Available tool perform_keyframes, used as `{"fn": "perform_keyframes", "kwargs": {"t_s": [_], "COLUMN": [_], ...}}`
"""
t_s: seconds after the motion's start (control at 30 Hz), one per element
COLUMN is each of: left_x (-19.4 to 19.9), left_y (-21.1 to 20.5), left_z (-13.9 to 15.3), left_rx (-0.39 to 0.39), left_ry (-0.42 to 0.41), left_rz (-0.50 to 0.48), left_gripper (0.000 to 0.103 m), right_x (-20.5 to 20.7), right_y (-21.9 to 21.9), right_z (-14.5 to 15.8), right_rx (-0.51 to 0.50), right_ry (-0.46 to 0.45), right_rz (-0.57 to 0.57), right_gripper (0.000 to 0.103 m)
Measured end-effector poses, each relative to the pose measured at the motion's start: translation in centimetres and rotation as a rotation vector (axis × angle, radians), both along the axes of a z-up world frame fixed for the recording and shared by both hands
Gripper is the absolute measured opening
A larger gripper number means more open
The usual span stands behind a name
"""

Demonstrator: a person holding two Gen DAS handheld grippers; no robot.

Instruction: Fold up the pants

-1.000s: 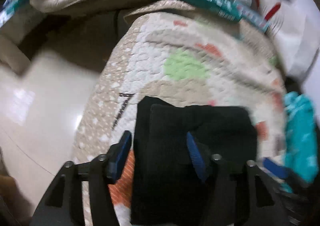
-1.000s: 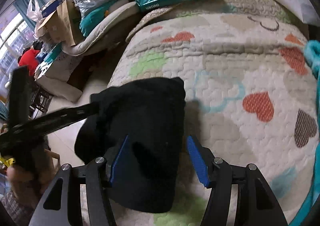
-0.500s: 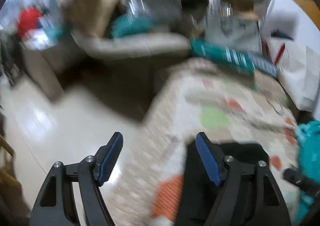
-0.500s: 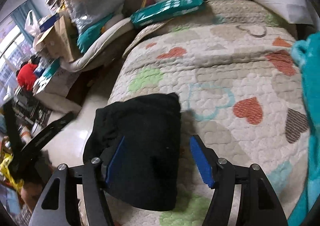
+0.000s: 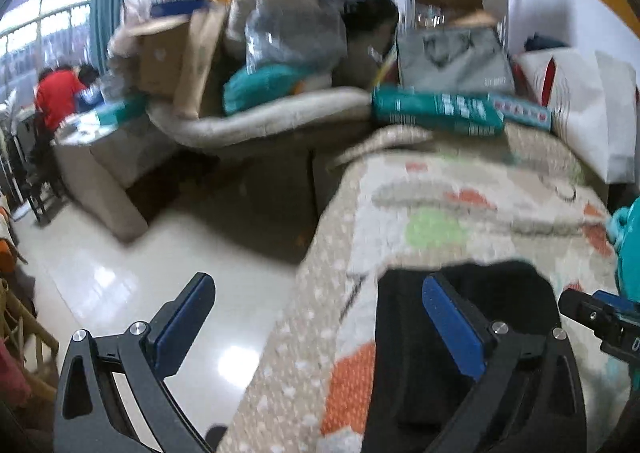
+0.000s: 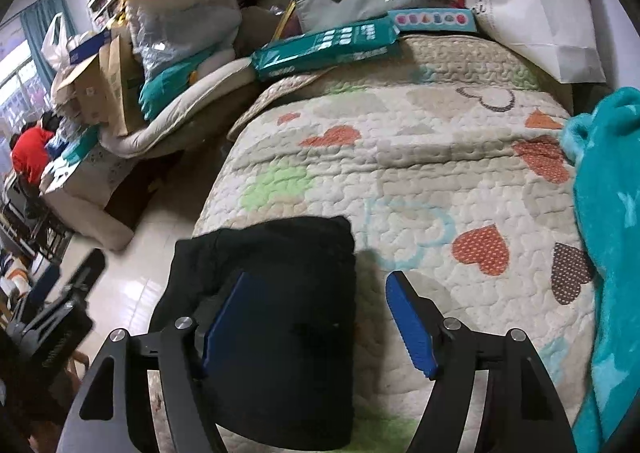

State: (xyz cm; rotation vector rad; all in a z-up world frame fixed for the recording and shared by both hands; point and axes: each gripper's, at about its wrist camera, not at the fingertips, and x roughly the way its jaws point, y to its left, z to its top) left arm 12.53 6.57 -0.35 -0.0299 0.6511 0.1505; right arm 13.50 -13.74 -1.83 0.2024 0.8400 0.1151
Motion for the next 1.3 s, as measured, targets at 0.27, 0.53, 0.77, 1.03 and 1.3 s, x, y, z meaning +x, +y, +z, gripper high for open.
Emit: {"fn": "perform_keyframes", "kwargs": {"t_s": [0.27,0.53,0.77,1.03,1.3], "left_x": [1.1,1.4,1.6,1.6,1.7], "left_y": [0.5,0.7,1.0,1.4,1.5], "left_z": [-2.8,-3.3,-3.7,-3.7,-3.9], "left_rx": [-0.085,-0.119,-0.148,-0.175,-0.179], "left_ry": [0.162,0.199,0.223,0.226,0.233], "left_rz": [0.001,-0.016,-0.024,-0.020,-0.019], "left_gripper": [0.103,0.103,0.103,0.103,0.103], "right_x": [-0.3,-0.7,-1.0,-1.0,-1.1], "right_y": [0.3,0.1,0.5,0.9,0.9], "right_z": [-0.9,-1.5,-1.5,-1.7,-2.0], "right_rx": [-0.028,-0.060,-0.093,-0.113,-0.112], "right_ry": [0.015,0.013,-0.004,-0.006,-0.007], "right_rz": [0.014,0.009,0.022,0.031,0.033], "right_gripper": [0.077,0.078,0.079,0.080,0.081]}}
